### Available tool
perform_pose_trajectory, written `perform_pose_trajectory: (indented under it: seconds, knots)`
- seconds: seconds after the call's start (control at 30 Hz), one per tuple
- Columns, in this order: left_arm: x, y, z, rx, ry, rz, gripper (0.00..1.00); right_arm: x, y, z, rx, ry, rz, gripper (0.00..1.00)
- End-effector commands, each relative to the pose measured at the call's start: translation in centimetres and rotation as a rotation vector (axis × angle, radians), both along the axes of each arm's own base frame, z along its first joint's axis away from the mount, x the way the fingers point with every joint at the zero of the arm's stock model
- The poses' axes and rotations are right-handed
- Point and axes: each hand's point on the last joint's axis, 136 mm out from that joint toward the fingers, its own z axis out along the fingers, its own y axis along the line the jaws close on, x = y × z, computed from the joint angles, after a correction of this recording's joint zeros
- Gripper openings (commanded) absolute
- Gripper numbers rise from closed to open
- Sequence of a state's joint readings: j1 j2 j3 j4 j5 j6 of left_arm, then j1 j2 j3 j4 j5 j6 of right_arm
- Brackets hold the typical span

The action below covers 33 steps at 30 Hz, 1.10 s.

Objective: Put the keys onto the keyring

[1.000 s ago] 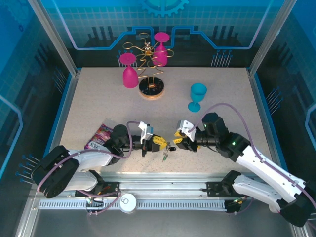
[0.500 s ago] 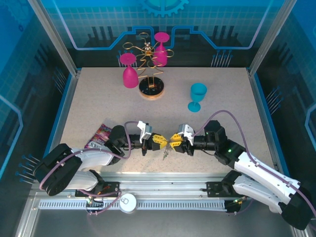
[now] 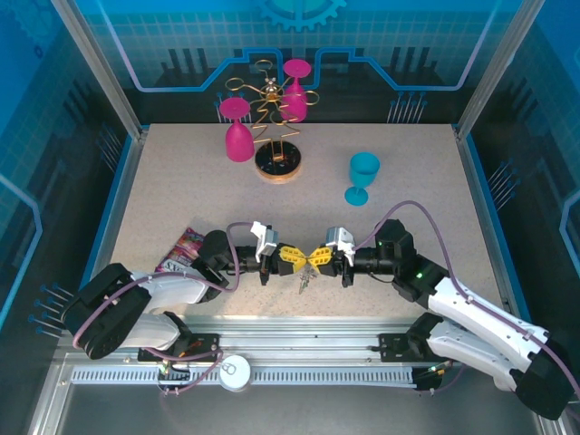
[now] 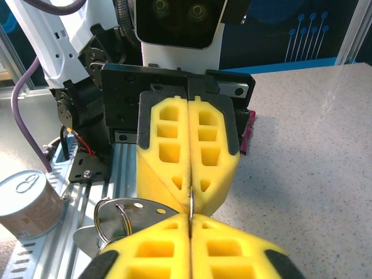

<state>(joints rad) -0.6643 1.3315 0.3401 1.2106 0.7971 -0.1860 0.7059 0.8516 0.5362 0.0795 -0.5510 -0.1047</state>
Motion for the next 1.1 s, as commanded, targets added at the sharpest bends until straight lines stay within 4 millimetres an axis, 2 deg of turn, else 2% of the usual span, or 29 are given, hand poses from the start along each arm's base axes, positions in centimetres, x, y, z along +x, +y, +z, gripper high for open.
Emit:
perform_pose_trajectory:
  seconds: [0.0,0.17,0.37,0.67,0.73,0.87,0.9,1.0,1.07]
  knots:
    - [-0.3,0.2,0.6,-0.03,-0.02,-0.008,0.0,-0.2,0.4,0.6,0.016,-0.013,0.024,0.01]
    - [-0.1,0.1,0.4,-0.021,-0.006,-0.005,0.0,-0.4,0.6,0.7,0.008,-0.01,0.04,0.0]
    - [0.1,-0.1,0.4,-0.014,0.006,-0.009,0.1,-0.6,1.0,1.1,0.007,-0.015,0.059,0.0]
    - [0.0,-0.3,0.5,-0.014,0.016,-0.027,0.15,-0.5,1.5,1.5,0.009,-0.025,0.069,0.0]
    - [0.0,-0.3,0.7,-0.016,0.013,-0.036,0.13,-0.4,1.6,1.6,0.008,-0.023,0.071,0.0]
    - [-0.2,-0.3,0.9,-0.022,-0.002,-0.039,0.01,-0.1,1.3,1.5,-0.004,-0.025,0.042,0.0]
    - [-0.2,-0.2,1.0,-0.024,-0.012,-0.033,0.0,0.2,1.0,1.3,-0.015,-0.027,0.013,0.01]
    - [0.3,0.1,0.9,-0.022,-0.058,0.025,0.0,1.5,-0.8,0.9,-0.048,-0.036,-0.123,0.38]
    - [0.8,0.5,1.0,-0.019,-0.1,0.08,0.0,2.8,-2.6,0.3,-0.084,-0.026,-0.256,0.47]
